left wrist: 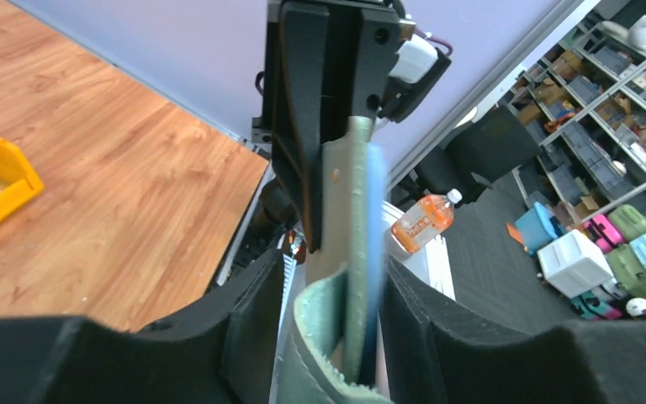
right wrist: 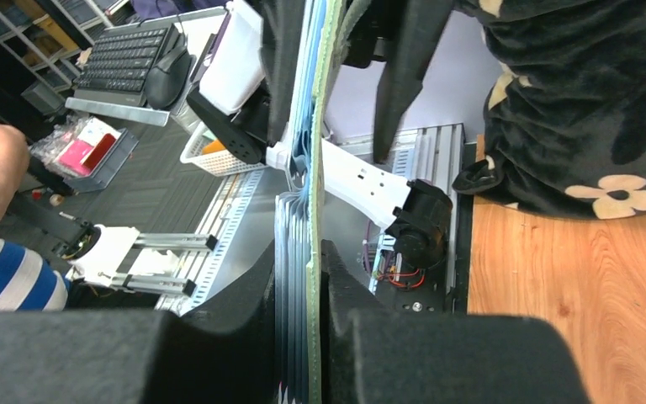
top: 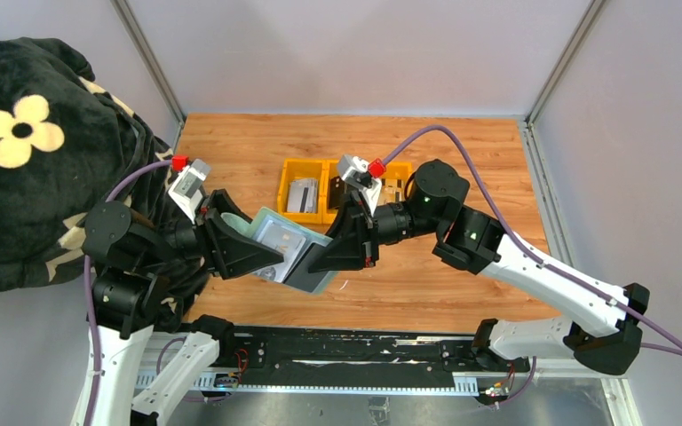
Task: Take the credit cards out of the card holder
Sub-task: Remove the credit card from the card holder.
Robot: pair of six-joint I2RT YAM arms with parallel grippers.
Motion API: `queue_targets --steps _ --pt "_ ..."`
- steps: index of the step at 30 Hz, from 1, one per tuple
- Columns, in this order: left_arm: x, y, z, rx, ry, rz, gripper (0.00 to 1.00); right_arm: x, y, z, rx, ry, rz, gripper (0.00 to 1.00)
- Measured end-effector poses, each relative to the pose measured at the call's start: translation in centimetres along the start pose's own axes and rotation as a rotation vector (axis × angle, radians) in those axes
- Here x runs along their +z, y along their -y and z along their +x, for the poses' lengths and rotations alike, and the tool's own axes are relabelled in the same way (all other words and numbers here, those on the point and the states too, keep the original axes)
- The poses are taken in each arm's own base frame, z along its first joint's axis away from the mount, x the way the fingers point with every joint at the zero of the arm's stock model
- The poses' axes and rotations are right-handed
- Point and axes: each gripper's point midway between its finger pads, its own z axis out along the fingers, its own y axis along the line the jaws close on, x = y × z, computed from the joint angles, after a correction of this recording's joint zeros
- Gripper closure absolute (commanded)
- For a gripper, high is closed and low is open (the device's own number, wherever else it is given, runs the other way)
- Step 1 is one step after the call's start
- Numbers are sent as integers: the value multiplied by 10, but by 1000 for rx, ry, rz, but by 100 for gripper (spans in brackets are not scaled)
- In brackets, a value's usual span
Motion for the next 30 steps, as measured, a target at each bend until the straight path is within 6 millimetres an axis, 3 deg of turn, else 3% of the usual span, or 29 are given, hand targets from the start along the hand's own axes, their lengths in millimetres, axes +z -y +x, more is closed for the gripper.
queue_targets --steps 2,6,8,11,15,19,21,26,30 --pt "1 -5 2 -25 -4 -5 56 0 -3 1 2 -10 -17 100" --pt "2 -10 6 -67 -12 -5 81 -1 0 3 22 -54 -26 98" --pt "2 -9 6 -66 -11 -1 92 -1 4 5 26 -67 -16 84" --pt "2 -8 6 -57 -11 4 99 -3 11 6 23 -75 -9 55" --pt "3 -10 5 -57 -9 -1 100 -13 30 0 24 -62 46 42" --pt "3 -19 3 -43 12 -42 100 -37 63 -20 32 16 215 39" --pt "3 -27 4 -39 21 -77 100 -48 69 -32 14 80 278 39" --pt "1 -49 5 -9 47 -185 100 -68 42 -52 -22 253 294 39" --pt "-2 -62 2 32 74 -252 100 -64 26 -64 -7 329 223 39"
